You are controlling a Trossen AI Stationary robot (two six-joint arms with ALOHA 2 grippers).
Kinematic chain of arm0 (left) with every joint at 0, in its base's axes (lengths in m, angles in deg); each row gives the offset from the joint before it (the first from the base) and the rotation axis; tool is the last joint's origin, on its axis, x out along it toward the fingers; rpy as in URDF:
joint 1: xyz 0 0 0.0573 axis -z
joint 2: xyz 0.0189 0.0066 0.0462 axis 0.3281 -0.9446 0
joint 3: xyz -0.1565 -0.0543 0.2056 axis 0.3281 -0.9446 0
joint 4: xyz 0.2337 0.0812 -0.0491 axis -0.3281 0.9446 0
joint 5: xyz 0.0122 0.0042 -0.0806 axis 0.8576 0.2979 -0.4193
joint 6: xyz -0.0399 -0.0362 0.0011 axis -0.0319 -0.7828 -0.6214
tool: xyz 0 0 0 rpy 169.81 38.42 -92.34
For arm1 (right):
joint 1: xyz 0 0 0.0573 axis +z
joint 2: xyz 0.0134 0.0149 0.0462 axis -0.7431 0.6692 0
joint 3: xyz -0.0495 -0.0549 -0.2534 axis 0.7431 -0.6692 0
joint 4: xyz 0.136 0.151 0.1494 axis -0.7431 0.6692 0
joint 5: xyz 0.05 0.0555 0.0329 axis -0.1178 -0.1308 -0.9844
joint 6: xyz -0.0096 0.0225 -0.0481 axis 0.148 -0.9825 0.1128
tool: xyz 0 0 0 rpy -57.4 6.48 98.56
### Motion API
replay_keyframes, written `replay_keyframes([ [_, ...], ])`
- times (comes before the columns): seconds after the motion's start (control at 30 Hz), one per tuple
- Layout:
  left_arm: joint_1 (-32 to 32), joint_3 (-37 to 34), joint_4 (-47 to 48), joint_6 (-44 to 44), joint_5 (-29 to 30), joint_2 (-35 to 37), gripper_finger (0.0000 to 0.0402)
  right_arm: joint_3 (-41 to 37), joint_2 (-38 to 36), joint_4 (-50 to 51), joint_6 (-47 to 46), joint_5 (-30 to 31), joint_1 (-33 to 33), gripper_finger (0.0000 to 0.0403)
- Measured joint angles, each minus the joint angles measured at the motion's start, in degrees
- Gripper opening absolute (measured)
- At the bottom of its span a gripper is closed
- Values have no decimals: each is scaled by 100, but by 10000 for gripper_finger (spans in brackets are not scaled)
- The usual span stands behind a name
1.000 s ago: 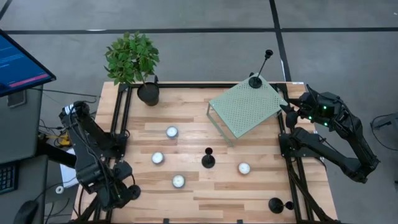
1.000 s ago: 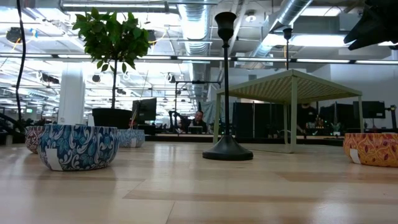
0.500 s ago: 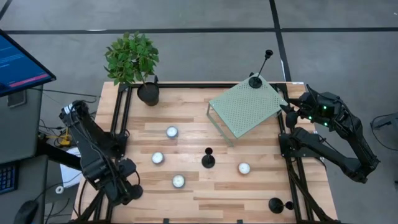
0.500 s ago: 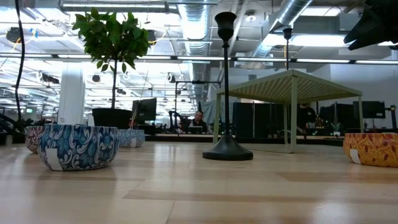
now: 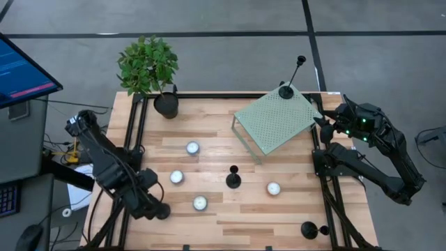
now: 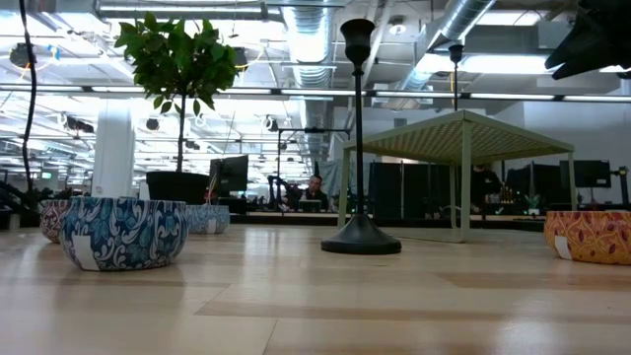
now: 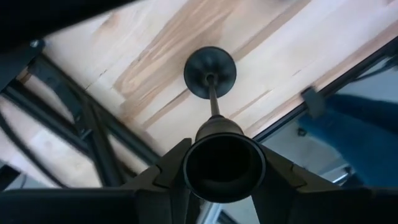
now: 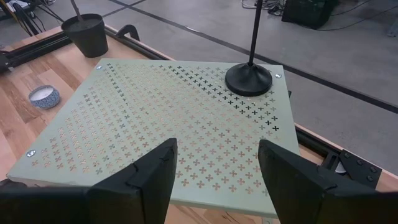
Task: Pick & Place candle stick holders
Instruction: Align the black candle holder with the other black candle holder on the shelf
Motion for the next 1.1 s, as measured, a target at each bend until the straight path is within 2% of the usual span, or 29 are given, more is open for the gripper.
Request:
replay_keyframes([
  [0.4,-721,260,-390,249,189,0,132,0,1,-1,-55,-218,1,217],
  [0.63,-1034,264,-1554,274,186,0,133,0,2,-121,-324,-1241,1,217],
  [0.83,-1323,266,-2452,348,189,0,133,2,2,-796,-620,-2276,1,217],
  [1.1,-1646,266,-3035,535,186,-56,133,2,163,-1199,-718,-2685,1,217],
])
